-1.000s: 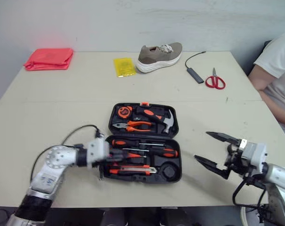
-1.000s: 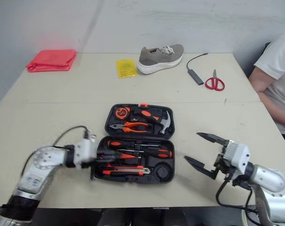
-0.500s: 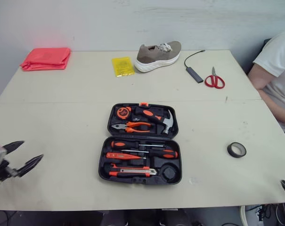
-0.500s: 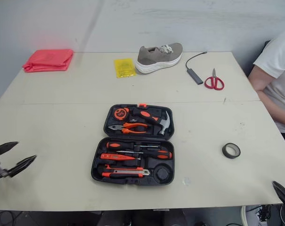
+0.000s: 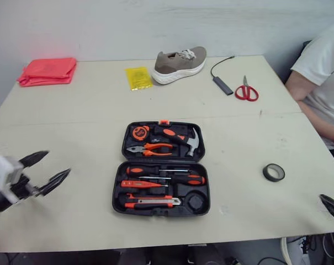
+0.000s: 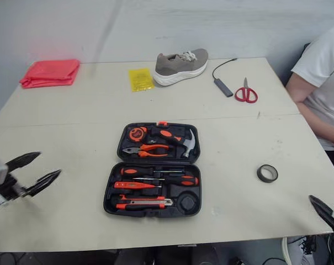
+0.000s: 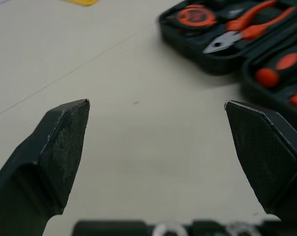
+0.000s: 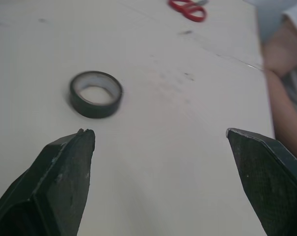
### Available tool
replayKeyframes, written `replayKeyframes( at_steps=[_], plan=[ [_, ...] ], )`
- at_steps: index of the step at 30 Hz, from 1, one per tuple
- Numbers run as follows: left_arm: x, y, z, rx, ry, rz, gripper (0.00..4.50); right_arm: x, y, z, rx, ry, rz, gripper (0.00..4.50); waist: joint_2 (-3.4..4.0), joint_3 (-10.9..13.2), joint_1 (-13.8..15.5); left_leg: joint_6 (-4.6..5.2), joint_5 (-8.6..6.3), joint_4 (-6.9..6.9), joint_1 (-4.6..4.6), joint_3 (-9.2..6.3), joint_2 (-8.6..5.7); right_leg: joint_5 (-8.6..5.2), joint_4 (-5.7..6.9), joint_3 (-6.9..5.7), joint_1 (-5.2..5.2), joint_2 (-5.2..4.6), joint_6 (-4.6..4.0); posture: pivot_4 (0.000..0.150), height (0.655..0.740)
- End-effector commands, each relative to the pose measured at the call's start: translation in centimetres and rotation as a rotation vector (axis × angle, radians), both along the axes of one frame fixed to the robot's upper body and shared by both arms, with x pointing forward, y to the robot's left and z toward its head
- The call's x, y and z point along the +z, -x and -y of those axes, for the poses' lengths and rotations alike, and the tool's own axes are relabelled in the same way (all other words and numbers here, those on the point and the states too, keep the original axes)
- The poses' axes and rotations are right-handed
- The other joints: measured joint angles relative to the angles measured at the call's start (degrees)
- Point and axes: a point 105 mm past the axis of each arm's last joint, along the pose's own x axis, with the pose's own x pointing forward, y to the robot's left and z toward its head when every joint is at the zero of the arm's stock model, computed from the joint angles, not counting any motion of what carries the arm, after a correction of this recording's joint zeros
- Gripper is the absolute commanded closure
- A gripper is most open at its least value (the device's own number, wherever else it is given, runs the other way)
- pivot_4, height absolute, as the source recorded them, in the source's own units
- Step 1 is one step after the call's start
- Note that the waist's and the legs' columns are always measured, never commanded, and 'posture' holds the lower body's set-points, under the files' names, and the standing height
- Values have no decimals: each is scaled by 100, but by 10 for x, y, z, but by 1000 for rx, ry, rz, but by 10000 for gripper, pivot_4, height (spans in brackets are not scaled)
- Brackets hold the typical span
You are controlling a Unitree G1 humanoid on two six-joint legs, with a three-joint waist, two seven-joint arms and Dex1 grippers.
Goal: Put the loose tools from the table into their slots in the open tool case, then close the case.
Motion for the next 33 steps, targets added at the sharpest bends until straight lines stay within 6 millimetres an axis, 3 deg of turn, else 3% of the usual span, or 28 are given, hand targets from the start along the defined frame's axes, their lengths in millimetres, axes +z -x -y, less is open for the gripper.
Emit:
replayKeyframes(
  at_steps=[1,4,8,11,19,27,30,33],
  plan=[
    [19,-1,43,-150,41,30,358,22,-15,-13,77,37,-37,0,-4,0,14,1,1,1,0,-1,1,2,3,-2,0,1,4,1500,7400],
    [30,5,84,-339,42,53,358,21,-29,-26,121,93,-253,0,5,5,20,6,5,6,-1,-1,0,9,7,-6,0,4,18,1500,7400],
    [36,11,119,-485,38,64,358,20,-28,-55,307,144,-432,0,-6,2,30,21,18,11,-3,1,-1,17,5,-8,4,13,32,1500,7400],
    [41,18,145,-570,62,73,358,9,-28,-63,370,212,-549,0,-13,8,29,38,28,14,-7,1,-2,25,3,-9,4,19,47,1500,7400],
    [42,31,162,-647,82,28,358,-8,-54,-75,394,238,-567,0,-23,22,16,37,27,56,-12,-1,2,29,14,-4,7,27,54,1500,7400],
    [43,36,167,-655,70,6,358,-27,-80,-79,387,289,-635,0,-15,29,16,36,25,91,-20,0,4,7,29,-1,7,23,13,1500,7400],
    [43,36,166,-649,63,4,0,-33,-79,-79,401,293,-700,7711,-10,32,21,35,26,92,-20,1,3,8,33,1,5,22,14,1500,7400],
    [43,37,166,-647,58,4,0,-34,-83,-78,400,323,-691,22374,-10,32,27,34,30,95,-20,-2,4,14,38,-4,7,22,25,1500,7400]
  ],
)
